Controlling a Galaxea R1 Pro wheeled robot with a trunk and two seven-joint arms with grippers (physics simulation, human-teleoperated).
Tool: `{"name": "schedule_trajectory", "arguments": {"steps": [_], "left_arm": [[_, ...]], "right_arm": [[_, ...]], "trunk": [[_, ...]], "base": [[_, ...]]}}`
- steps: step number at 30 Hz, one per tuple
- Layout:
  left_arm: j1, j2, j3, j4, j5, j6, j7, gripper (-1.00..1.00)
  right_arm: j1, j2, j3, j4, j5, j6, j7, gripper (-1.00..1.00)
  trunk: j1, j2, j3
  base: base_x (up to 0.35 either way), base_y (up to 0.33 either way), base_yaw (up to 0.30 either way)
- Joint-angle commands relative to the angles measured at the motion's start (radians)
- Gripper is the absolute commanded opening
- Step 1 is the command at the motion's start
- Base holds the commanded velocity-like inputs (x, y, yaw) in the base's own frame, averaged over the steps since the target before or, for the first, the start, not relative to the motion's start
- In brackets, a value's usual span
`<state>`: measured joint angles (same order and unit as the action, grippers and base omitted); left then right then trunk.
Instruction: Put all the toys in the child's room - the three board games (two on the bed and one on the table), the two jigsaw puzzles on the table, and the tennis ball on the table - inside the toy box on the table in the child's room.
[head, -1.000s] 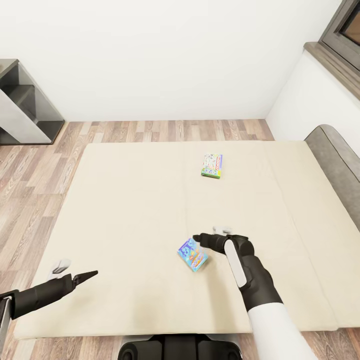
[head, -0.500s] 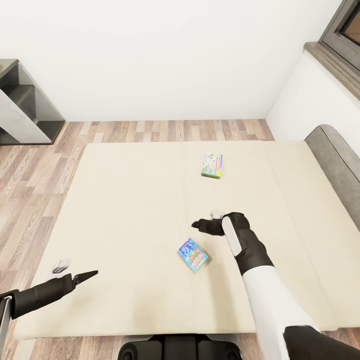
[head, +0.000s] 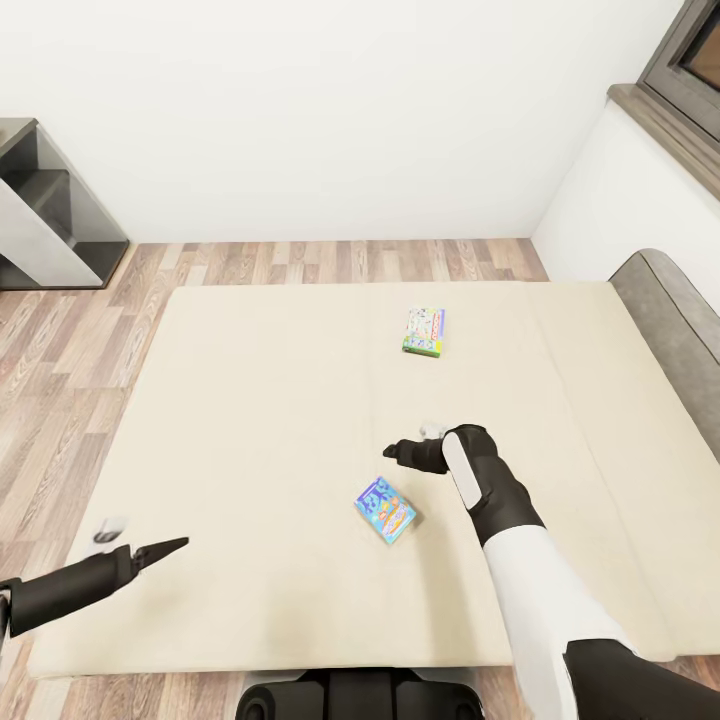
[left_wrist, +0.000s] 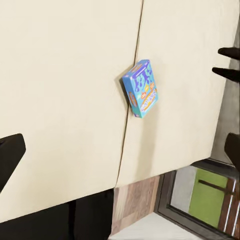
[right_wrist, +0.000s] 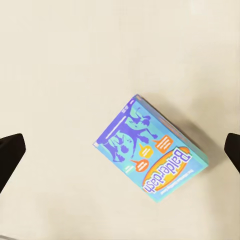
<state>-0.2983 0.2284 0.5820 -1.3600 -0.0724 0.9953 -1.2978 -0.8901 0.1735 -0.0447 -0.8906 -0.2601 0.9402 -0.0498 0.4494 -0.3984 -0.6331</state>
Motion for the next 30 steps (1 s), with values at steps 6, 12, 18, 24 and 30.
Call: {"name": "schedule_trajectory", "arguments": {"steps": [6,12,18,24,30], "left_arm": [[0.000,0.048,-0.002,0.001,-0.014,0.012,-0.210,1.00],[0.001,0.071,-0.002,0.006,-0.014,0.007,-0.273,1.00],[0.001,0.073,-0.002,0.008,-0.010,0.005,-0.273,1.00],[0.001,0.073,-0.001,0.008,-0.008,0.003,-0.273,1.00],[0.001,0.072,-0.001,0.008,-0.007,0.002,-0.273,1.00]], "right_arm": [[-0.001,0.001,-0.004,0.000,-0.007,0.003,-0.005,1.00],[-0.001,0.001,-0.004,0.001,-0.007,0.002,-0.004,1.00],[-0.001,0.001,-0.004,0.001,-0.006,0.001,-0.005,1.00],[-0.001,0.001,-0.005,0.001,-0.006,0.000,-0.005,1.00],[-0.001,0.001,-0.005,0.001,-0.005,0.000,-0.005,1.00]], "trunk": [[0.001,-0.002,-0.001],[0.001,-0.002,-0.001],[0.001,-0.002,-0.001],[0.001,-0.002,-0.001],[0.001,-0.002,-0.002]], "base": [[0.000,0.000,0.000],[0.000,0.000,0.000],[0.000,0.000,0.000],[0.000,0.000,0.000],[0.000,0.000,0.003]]}}
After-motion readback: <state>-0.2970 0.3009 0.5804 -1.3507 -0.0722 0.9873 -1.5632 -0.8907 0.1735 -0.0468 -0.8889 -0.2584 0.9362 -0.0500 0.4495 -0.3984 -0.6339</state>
